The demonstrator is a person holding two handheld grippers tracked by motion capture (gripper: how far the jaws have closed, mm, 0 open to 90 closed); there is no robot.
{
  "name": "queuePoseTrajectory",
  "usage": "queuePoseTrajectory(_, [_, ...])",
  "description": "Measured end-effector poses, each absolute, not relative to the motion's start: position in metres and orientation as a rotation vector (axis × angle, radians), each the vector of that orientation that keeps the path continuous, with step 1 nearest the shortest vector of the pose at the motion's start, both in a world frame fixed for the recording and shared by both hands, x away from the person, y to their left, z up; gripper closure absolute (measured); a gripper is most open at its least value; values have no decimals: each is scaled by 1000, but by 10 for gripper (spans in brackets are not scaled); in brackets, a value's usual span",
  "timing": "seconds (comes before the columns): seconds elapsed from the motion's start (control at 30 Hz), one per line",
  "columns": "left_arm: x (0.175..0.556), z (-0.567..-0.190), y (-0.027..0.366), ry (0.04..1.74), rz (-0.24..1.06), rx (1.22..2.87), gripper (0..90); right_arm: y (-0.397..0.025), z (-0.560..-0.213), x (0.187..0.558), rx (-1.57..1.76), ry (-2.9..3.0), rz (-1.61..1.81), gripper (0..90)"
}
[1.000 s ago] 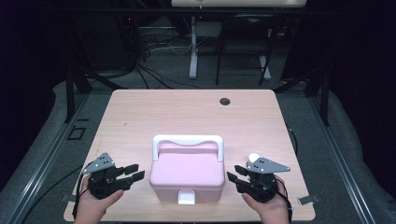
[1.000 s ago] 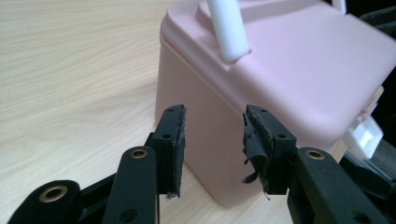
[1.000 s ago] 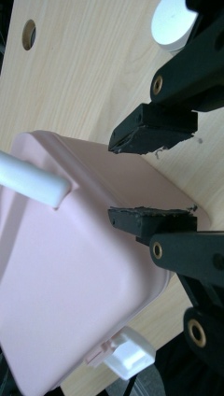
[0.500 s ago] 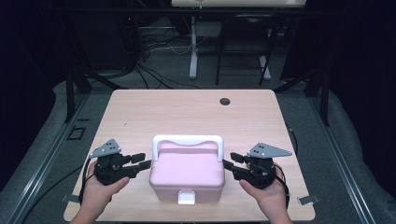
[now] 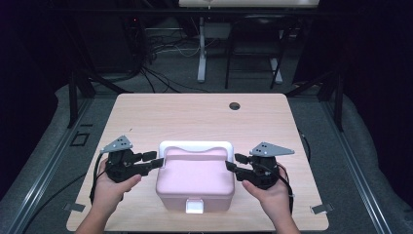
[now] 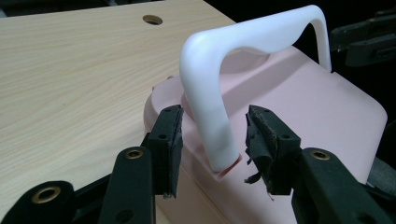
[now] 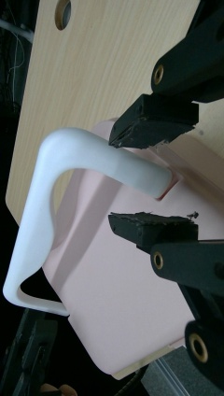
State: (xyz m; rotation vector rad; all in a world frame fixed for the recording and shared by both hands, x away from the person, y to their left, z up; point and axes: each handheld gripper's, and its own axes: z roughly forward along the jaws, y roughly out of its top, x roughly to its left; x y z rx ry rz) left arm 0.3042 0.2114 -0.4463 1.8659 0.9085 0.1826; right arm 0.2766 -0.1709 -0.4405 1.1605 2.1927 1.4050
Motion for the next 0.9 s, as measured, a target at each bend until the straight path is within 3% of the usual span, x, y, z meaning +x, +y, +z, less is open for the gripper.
queuePoseTrajectory(0.33, [305, -455, 206, 908, 156, 1865, 566, -172, -449, 278, 1189, 2177, 1425, 549])
queuePoseTrajectory(0.9, [298, -457, 203, 883, 211, 1878, 676, -171, -458, 278, 1175, 2181, 1455, 640])
